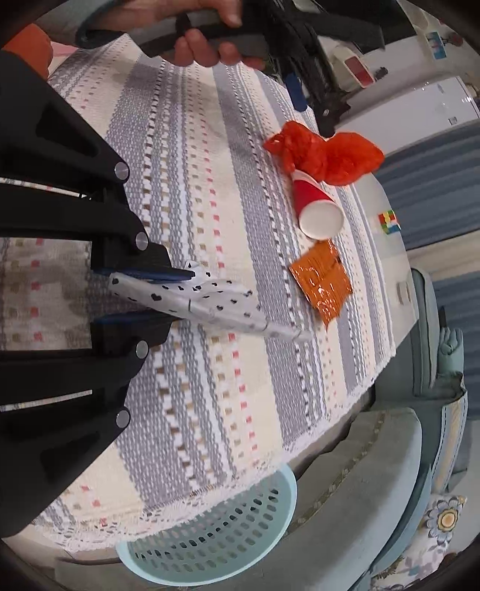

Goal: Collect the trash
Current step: 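Grasp the red plastic bag with left tool while right tool grasps the dotted paper bag, then carry the red bag and dotted bag over the basket and open both tools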

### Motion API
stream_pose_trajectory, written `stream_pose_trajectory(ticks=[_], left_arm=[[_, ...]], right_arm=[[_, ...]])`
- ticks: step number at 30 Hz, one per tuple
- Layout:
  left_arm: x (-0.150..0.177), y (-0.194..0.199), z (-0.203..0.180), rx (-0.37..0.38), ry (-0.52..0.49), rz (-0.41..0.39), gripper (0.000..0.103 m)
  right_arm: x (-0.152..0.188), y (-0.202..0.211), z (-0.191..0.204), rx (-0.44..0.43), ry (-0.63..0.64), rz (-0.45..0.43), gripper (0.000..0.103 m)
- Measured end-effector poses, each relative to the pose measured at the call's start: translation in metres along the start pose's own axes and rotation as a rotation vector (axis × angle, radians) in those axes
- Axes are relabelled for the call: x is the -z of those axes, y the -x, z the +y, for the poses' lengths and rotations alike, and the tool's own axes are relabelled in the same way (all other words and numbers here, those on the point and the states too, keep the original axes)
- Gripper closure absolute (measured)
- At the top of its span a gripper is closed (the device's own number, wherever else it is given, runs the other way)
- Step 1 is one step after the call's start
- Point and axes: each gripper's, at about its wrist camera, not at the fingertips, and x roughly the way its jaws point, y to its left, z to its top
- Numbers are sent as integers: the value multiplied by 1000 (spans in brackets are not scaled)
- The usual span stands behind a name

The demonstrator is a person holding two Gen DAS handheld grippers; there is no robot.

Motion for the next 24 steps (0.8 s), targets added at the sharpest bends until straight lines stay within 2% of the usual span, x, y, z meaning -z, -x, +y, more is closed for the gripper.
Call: stream_pose_trajectory(ticks=[4, 5, 6, 7, 8, 9, 11, 13, 15, 18, 21, 24], left_arm=[[-5, -28, -6, -29, -40, 70, 32], [-4, -32, -7, -32, -45, 82, 40], [-3, -36, -8, -38, -48, 95, 42], [-3, -35, -9, -50, -54, 82, 45], [-2, -33, -10, -53, -61, 69, 56], [-2, -27, -13, -42, -68, 51, 63], [-5, -14, -17, -20, -60, 22, 65], [-10, 8, -27, 25, -72, -32, 66], [-18, 33, -43, 108, -85, -92, 66], [-30, 59, -73, 219, -107, -140, 66], [-37, 75, -113, 320, -142, -159, 66], [-38, 79, -157, 379, -191, -159, 66]], right_arm=[[-2, 4, -1, 18, 5, -24, 96], [-3, 7, 0, 26, 11, -34, 96], [-4, 9, 0, 31, 15, -44, 96], [-5, 12, 1, 34, 20, -56, 96], [-7, 15, 1, 36, 21, -68, 96], [-9, 19, 0, 38, 21, -78, 97], [-13, 27, -1, 42, 17, -102, 97], [-20, 39, -4, 53, 11, -137, 97], [-28, 54, -10, 62, 6, -175, 97], [-43, 82, -23, 114, 0, -236, 97], [-55, 102, -44, 168, -28, -278, 97], [-62, 117, -70, 224, -72, -303, 97]])
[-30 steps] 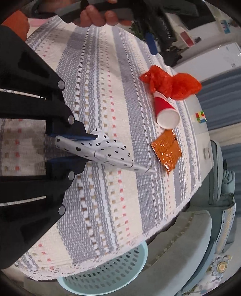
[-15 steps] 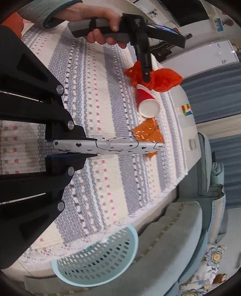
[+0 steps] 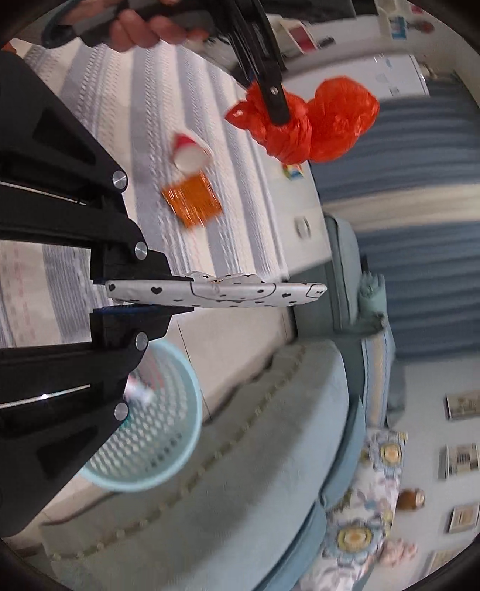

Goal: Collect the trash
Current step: 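Carry the red bag and dotted bag over the basket and open both tools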

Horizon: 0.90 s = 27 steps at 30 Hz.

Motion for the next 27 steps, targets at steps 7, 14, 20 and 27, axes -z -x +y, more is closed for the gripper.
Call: stream_pose_trajectory(ticks=[7, 14, 20, 27], left_arm=[[10, -55, -91, 80, -127, 76, 66], [44, -117, -133, 119, -203, 217, 66], [83, -147, -151, 149, -268, 331, 63], [95, -151, -147, 174, -270, 368, 40]], right_arm=[[0, -5, -73, 120, -127, 27, 97], [35, -34, -127, 183, -256, 133, 97], [71, -67, -150, 210, -324, 262, 97], [89, -87, -160, 204, -389, 330, 82]])
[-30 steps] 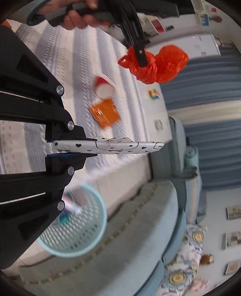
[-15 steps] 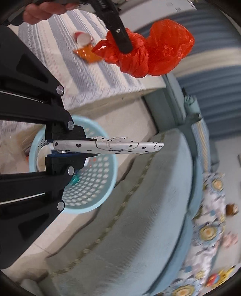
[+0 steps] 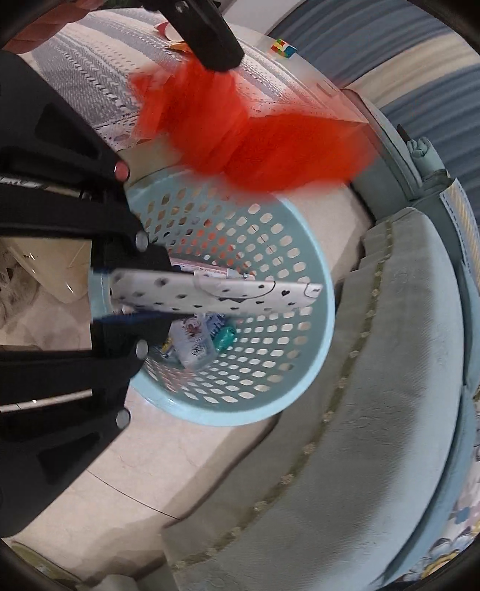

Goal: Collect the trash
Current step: 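Carry the red bag and dotted bag over the basket and open both tools, then return both tools to the paper cup and orange wrapper on the table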

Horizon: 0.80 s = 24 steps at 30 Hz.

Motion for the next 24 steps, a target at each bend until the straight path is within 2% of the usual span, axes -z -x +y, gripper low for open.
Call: stream_pose_trajectory(ticks=[2, 3, 4, 10, 14, 20, 24], left_arm=[[-1, 4, 1, 4, 9, -11, 39], [-1, 7, 3, 7, 16, -17, 39], [-1, 10, 5, 7, 24, -22, 39], [-3, 22, 16, 9, 63, -47, 39], [-3, 35, 23, 12, 85, -72, 40], [-6, 87, 46, 2, 145, -177, 40], [1, 126, 74, -51, 206, -250, 39]], right_arm=[[0, 3, 0, 8, -5, -13, 70], [-1, 5, -1, 12, -7, -24, 56], [0, 8, -3, 14, -13, -38, 50], [4, 13, -5, -6, -23, -51, 50], [4, 24, 10, -19, 11, -66, 50], [-4, 68, 56, -56, 127, -171, 50], [-7, 93, 97, -117, 213, -245, 50]])
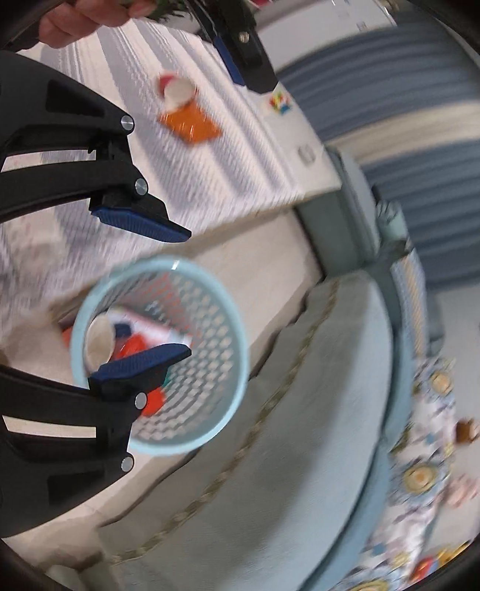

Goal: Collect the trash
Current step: 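Return both tools to the paper cup and orange wrapper on the table, then grasp the white-red paper cup with left tool while right tool grasps the orange wrapper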

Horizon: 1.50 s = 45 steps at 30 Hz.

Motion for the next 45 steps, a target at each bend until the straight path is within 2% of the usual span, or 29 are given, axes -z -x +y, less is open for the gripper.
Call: stream_pose_trajectory(ticks=[2, 6, 8, 9, 10, 14, 18, 20, 24, 31, 34, 37, 38, 40, 41, 42, 45], left_arm=[[0, 18, 21, -63, 29, -34, 37], [10, 39, 70, -253, 71, -53, 30], [19, 37, 96, -343, 86, -22, 29], [22, 35, 105, -368, 96, -8, 29], [27, 33, 115, -387, 111, 6, 29], [42, 18, 142, -446, 140, 58, 29], [47, -4, 149, -489, 87, 102, 29], [48, -11, 154, -517, 78, 101, 29], [54, -19, 163, -540, 73, 132, 36], [75, 5, 192, -561, 89, 148, 36], [86, 25, 211, -601, 117, 151, 37], [89, 43, 225, -547, 174, 142, 37], [89, 48, 227, -502, 198, 135, 35], [85, 59, 230, -366, 260, 97, 27], [81, 62, 231, -327, 286, 77, 21], [76, 62, 231, -299, 318, 60, 16], [66, 46, 233, -265, 376, 73, 13]], right_arm=[[-5, 2, 20, -25, 34, -24, 50], [-6, -9, 59, -75, 75, -39, 49], [-2, -23, 78, -107, 84, -21, 41], [0, -32, 88, -125, 87, -12, 36], [3, -38, 96, -133, 91, -6, 35], [19, -66, 126, -126, 149, 29, 35], [41, -85, 143, -110, 211, 77, 35], [44, -85, 151, -100, 247, 69, 34], [50, -86, 159, -84, 290, 73, 32], [48, -85, 152, -97, 257, 76, 32], [47, -87, 150, -103, 250, 79, 31], [46, -86, 150, -101, 250, 75, 28], [46, -86, 149, -103, 251, 74, 28], [46, -86, 149, -105, 251, 74, 28], [46, -86, 149, -104, 251, 74, 28], [46, -86, 149, -105, 252, 74, 28], [46, -86, 150, -97, 257, 70, 28]])
